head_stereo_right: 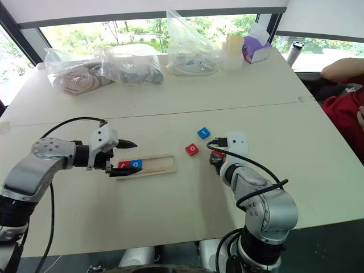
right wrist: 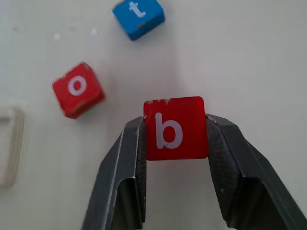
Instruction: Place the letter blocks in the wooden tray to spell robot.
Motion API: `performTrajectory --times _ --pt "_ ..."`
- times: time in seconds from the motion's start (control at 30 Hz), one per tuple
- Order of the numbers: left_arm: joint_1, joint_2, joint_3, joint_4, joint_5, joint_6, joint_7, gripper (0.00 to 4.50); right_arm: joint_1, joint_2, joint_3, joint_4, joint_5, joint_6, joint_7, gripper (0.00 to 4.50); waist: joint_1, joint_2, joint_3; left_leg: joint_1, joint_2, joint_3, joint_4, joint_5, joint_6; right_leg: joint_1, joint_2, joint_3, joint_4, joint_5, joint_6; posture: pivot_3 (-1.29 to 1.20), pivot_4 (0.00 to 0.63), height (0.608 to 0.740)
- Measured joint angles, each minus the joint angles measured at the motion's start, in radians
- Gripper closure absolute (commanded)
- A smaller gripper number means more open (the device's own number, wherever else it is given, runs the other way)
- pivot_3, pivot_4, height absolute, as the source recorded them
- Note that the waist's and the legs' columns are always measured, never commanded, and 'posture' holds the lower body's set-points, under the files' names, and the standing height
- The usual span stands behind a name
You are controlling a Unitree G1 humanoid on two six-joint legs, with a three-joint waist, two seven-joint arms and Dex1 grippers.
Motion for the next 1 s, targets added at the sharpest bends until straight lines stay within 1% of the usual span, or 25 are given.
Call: performTrajectory --times 0.07,0.13,0.2,0.27,0.3,0.37,0.43,0.47,0.5,0.53,0.57,0.63,0.67,0.7,0.77,0.87,1.0 --pt "-0.006 0.000 -0.008 0.023 0.005 -0.005 -0.009 0.00 0.007 0.016 -0.007 0.010 0.000 0.000 -0.018 3.34 0.004 0.000 0.000 0.000 0.000 -0.001 0.000 0.000 0.000 0.000 0.001 0.000 0.000 0.000 0.000 0.00 0.150 0.740" --pt "-0.016 -0.002 -0.019 0.042 0.013 -0.010 -0.012 0.00 0.014 0.036 -0.005 0.038 0.005 0.000 -0.029 2.27 0.006 0.000 0.000 -0.001 0.000 -0.001 0.000 0.000 0.000 0.000 0.001 -0.001 0.000 0.000 0.000 0.00 0.150 0.740" --pt "-0.021 -0.002 -0.022 0.047 0.013 -0.012 -0.014 0.00 0.008 0.037 -0.003 0.042 0.013 0.000 -0.033 1.32 0.006 0.000 0.000 -0.001 0.000 -0.001 0.000 0.000 0.000 0.000 0.001 0.000 0.000 0.001 0.002 0.00 0.150 0.740" --pt "-0.023 -0.002 -0.023 0.047 0.014 -0.013 -0.014 0.00 0.000 0.038 0.002 0.045 0.020 0.000 -0.036 0.25 0.006 0.000 0.000 -0.002 0.000 -0.001 0.000 0.000 0.000 0.000 0.000 0.000 -0.001 0.001 0.003 0.00 0.150 0.740" --pt "-0.022 -0.001 -0.023 0.047 0.014 -0.013 -0.014 0.00 -0.003 0.032 0.006 0.047 0.023 0.000 -0.038 0.06 0.006 0.000 0.000 -0.002 0.000 -0.001 0.000 0.000 0.000 0.000 0.000 0.000 -0.001 0.001 0.003 0.00 0.150 0.740" --pt "-0.017 0.002 -0.022 0.046 0.014 -0.013 -0.014 0.00 -0.010 0.015 0.013 0.053 0.032 0.000 -0.041 0.06 0.006 0.000 0.000 -0.002 0.000 -0.001 0.000 0.000 0.000 0.000 0.000 0.000 -0.001 0.001 0.003 0.00 0.150 0.740" --pt "0.001 0.022 -0.022 0.039 0.018 -0.013 -0.016 0.00 -0.028 -0.033 -0.010 0.063 0.047 0.000 -0.025 0.06 0.007 0.000 0.000 -0.002 0.000 -0.001 0.000 0.000 0.000 0.000 -0.001 0.000 -0.001 0.000 0.001 0.00 0.150 0.740" --pt "0.015 0.040 -0.021 0.029 0.020 -0.010 -0.018 0.00 -0.051 -0.087 -0.024 0.073 0.066 0.000 0.009 0.06 0.006 0.000 0.001 -0.002 -0.001 0.000 0.000 0.000 0.000 0.000 -0.001 0.000 -0.002 0.000 0.001 0.00 0.150 0.740" --pt "0.031 0.055 -0.015 0.013 0.016 -0.007 -0.023 0.00 -0.077 -0.171 -0.040 0.081 0.095 0.000 0.057 0.06 0.006 0.001 0.001 -0.002 -0.001 0.000 0.000 0.000 0.000 0.000 -0.002 0.001 -0.002 -0.001 0.000 0.00 0.150 0.740" --pt "0.057 0.073 0.006 -0.016 -0.009 0.015 -0.033 0.00 -0.109 -0.290 -0.075 0.088 0.139 -0.003 0.135 0.06 0.006 0.002 0.002 -0.002 -0.001 0.000 0.000 0.000 0.000 0.000 -0.002 0.001 -0.003 -0.001 0.001 0.00 0.150 0.740" --pt "0.071 0.078 0.030 -0.038 -0.042 0.041 -0.038 0.00 -0.125 -0.372 -0.108 0.096 0.171 -0.021 0.204 0.06 0.008 0.001 0.002 -0.002 -0.001 0.000 0.000 0.000 0.000 0.001 -0.002 0.000 -0.004 -0.001 0.001 0.00 0.150 0.740" --pt "0.077 0.073 0.098 -0.101 -0.151 0.125 -0.040 0.00 -0.083 -0.520 -0.135 0.105 0.269 -0.157 0.427 0.06 0.013 -0.001 0.002 -0.003 0.000 -0.003 -0.003 0.000 0.001 0.003 -0.001 -0.003 -0.009 -0.001 0.002 0.00 0.150 0.740" --pt "0.072 0.071 0.138 -0.149 -0.223 0.172 -0.043 0.00 -0.012 -0.611 -0.117 0.104 0.323 -0.273 0.582 0.06 0.015 -0.002 0.001 -0.001 0.000 -0.004 -0.006 0.000 0.001 0.005 0.000 -0.004 -0.012 0.000 0.004 0.00 0.150 0.740" --pt "0.070 0.075 0.165 -0.179 -0.267 0.201 -0.047 0.00 0.037 -0.660 -0.096 0.109 0.347 -0.341 0.671 0.06 0.015 -0.002 0.001 0.000 0.000 -0.004 -0.010 -0.001 0.001 0.007 0.001 -0.004 -0.015 0.001 0.005 0.00 0.150 0.740" --pt "0.066 0.086 0.211 -0.232 -0.341 0.252 -0.048 0.00 0.133 -0.770 -0.019 0.177 0.344 -0.513 0.827 0.06 0.012 -0.002 0.001 0.000 0.000 -0.003 -0.009 -0.002 0.003 0.007 0.001 -0.004 -0.015 0.000 0.006 0.00 0.150 0.740" --pt "0.073 0.112 0.226 -0.287 -0.403 0.298 -0.046 0.00 0.180 -0.859 0.057 0.312 0.280 -0.731 0.954 0.06 0.002 -0.002 0.001 0.000 0.000 0.003 -0.009 -0.002 0.003 0.006 0.001 0.000 -0.015 0.000 0.007 0.00 0.150 0.740" --pt "0.080 0.120 0.244 -0.332 -0.446 0.334 -0.005 0.00 0.127 -0.875 0.157 0.516 0.187 -1.008 1.052 0.06 0.008 -0.003 0.002 0.001 0.000 0.003 -0.006 -0.002 0.003 0.006 0.001 0.000 -0.014 0.001 0.004 0.00 0.150 0.740"
